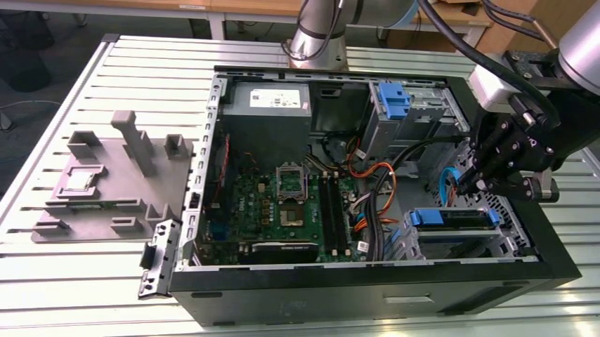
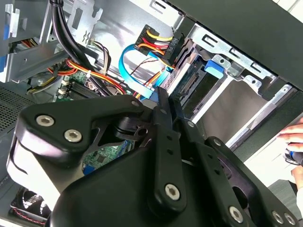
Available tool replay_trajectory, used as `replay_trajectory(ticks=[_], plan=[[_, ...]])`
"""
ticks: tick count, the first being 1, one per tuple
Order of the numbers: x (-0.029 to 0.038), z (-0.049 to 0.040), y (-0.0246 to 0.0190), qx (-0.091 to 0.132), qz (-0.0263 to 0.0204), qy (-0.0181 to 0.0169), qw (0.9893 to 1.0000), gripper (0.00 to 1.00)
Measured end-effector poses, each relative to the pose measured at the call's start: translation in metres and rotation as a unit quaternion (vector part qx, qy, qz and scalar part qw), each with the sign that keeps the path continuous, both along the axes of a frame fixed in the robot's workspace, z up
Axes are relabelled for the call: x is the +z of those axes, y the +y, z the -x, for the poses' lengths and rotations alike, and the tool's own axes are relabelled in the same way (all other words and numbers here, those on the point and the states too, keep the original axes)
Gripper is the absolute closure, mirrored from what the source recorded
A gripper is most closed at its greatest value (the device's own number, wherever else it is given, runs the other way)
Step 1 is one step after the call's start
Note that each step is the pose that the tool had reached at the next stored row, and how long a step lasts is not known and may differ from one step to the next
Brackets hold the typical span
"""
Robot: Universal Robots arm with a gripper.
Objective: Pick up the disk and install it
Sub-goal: 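Insert the first disk wire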
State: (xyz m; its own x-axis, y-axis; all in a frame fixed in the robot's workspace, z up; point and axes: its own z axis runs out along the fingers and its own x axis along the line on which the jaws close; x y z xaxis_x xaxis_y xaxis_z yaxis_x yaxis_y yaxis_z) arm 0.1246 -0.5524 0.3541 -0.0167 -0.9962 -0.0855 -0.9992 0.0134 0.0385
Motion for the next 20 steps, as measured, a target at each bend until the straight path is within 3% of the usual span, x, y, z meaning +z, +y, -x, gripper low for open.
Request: replay_trajectory(ticks=[16,20], plan=[[-0.0017,0.0000,-0.0010,0.000,0.0000,0.0000,1.0000,0.84],[-0.0018,0.0000,-0.0028,0.000,-0.0002,-0.0014,1.0000,0.84]])
